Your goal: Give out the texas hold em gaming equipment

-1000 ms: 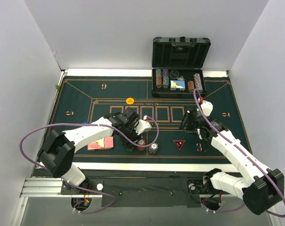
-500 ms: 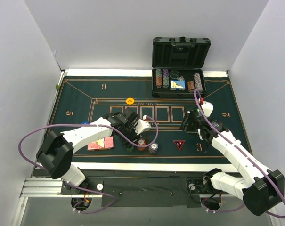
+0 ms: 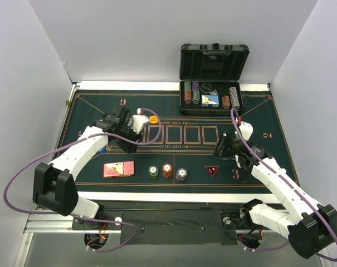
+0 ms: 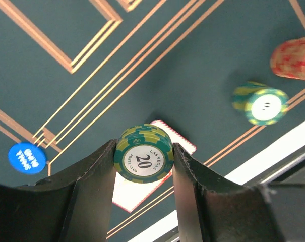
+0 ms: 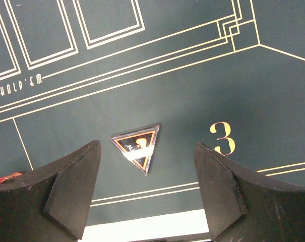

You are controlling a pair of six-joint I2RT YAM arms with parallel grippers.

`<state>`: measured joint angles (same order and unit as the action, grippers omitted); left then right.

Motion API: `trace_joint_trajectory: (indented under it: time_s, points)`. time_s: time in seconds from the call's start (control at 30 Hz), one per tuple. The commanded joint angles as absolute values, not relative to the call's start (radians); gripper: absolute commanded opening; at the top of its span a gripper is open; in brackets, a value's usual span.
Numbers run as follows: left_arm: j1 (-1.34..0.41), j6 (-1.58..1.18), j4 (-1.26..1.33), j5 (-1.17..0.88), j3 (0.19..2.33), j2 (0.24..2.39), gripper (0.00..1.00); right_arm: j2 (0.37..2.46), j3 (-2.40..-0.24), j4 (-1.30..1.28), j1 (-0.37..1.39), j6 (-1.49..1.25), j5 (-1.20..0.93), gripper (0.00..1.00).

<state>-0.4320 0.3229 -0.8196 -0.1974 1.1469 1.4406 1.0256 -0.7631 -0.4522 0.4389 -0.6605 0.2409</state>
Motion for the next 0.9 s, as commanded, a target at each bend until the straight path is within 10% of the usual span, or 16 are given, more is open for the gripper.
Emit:
trace_joint_trajectory:
  time_s: [0.0,0.67,0.87]
  points:
    - [-0.281,0.367,-0.81,-0.21,1.152,1.488,0.02,1.002,-0.747,-0.457,0.434,-0.663,0.236,0.69]
    - [-0.046,0.463,-0.632,-0.112,1.083,1.689,0.04,1.014,-0.733,-0.44,0.434,-0.663,0.224,0.69]
    - [-0.032,0.457,-0.621,-0.107,1.097,1.729,0.22,1.014,-0.727,-0.434,0.434,-0.666,0.218,0.69]
